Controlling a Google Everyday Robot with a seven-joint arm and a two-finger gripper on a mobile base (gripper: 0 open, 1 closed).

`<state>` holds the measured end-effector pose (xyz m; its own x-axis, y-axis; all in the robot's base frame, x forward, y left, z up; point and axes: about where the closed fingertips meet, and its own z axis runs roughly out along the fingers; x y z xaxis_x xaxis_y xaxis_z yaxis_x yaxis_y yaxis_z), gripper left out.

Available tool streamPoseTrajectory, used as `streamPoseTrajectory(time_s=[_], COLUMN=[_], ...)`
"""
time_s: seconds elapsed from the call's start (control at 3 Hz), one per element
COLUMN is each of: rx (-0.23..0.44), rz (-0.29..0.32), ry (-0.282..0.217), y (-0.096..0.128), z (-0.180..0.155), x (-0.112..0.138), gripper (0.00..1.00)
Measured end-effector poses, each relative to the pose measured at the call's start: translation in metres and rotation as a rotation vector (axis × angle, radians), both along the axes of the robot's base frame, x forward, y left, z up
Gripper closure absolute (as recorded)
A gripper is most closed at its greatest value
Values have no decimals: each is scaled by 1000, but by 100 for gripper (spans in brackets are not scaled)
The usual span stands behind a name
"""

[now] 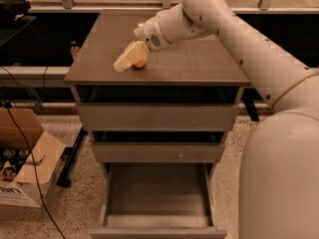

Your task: Place orange into bottom drawer

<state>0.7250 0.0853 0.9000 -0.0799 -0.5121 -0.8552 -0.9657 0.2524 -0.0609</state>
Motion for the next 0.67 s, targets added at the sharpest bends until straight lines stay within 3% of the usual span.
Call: streamPoseTrajectory(time_s=[0.67], rx=[20], rz=[12], ry=[33], y=[4], z=[-20], x=[33], gripper=[0])
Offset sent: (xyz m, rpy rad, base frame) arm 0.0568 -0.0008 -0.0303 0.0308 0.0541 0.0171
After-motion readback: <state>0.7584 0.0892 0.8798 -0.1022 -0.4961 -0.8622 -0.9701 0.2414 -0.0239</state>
